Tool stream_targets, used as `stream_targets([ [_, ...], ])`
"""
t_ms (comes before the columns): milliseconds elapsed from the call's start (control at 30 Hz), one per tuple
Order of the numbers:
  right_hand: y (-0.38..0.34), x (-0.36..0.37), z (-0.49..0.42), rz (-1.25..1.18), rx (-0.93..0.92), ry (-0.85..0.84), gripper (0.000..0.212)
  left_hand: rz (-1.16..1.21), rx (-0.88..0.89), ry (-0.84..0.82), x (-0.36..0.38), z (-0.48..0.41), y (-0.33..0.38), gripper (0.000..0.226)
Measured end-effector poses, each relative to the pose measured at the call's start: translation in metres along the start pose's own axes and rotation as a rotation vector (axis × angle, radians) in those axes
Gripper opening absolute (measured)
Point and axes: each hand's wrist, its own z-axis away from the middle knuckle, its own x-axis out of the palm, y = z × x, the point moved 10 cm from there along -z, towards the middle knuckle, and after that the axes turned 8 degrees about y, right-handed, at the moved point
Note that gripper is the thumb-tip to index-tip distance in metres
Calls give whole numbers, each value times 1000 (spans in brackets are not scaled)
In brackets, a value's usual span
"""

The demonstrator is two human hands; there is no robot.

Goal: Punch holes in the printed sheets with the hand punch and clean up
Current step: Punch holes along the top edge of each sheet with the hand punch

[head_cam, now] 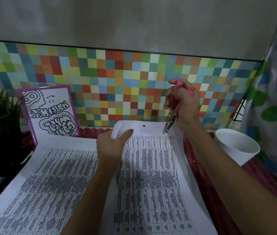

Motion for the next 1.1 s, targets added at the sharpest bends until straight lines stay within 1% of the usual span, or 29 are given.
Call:
stream_targets([
  [67, 0, -11, -7, 12, 4, 39, 27, -13, -19, -35, 0, 0, 1, 55],
  [167, -2, -24, -13, 16, 16, 78, 23, -56, -20, -53, 1, -4, 3, 43],
  [267, -2, -32, -16, -1, 33, 108, 23, -61, -27, -61, 3, -2, 6, 51],
  [367, -1, -34, -18, -9, 32, 117, 20, -65, -35, -68, 3, 1, 8, 52],
  [533, 2, -38, -19, -20, 43, 150, 11, -68, -26, -72, 3, 2, 9, 60],
  [567, 2, -38, -19, -12, 43, 155, 9, -67, -28, -66, 2, 2, 8, 59],
  [667, 3, -41, -15, 16, 32, 181, 16, -78, -63, -46, 2, 1, 5, 46],
  [767, 3, -43, -13, 0, 32, 205, 20, -97, -72, -49, 2, 0, -2, 41],
  [800, 3, -43, -14, -1, 33, 209, 21, -118, -38, -40, 1, 1, 2, 36],
  [833, 2, -43, -14, 1, 34, 209, 21, -189, 30, -14, -2, 1, 8, 36],
  [867, 0, -42, -13, 3, 32, 208, 21, -294, 141, 46, -6, 3, 19, 48],
  [900, -1, -42, -13, 3, 27, 208, 22, -383, 285, 123, -10, 8, 39, 63],
  [933, -2, -42, -13, 8, 19, 210, 22, -436, 444, 190, -9, 16, 62, 72],
  [967, -3, -42, -13, 17, 12, 215, 21, -468, 571, 210, -1, 26, 83, 74],
  [1000, -4, -42, -12, 29, 5, 218, 20, -500, 658, 157, 15, 34, 99, 68],
  [1033, -5, -42, -11, 38, -1, 217, 18, -541, 717, 41, 38, 42, 109, 58],
  [1100, -6, -42, -10, 40, -7, 215, 15, -632, 726, -261, 85, 56, 104, 38],
])
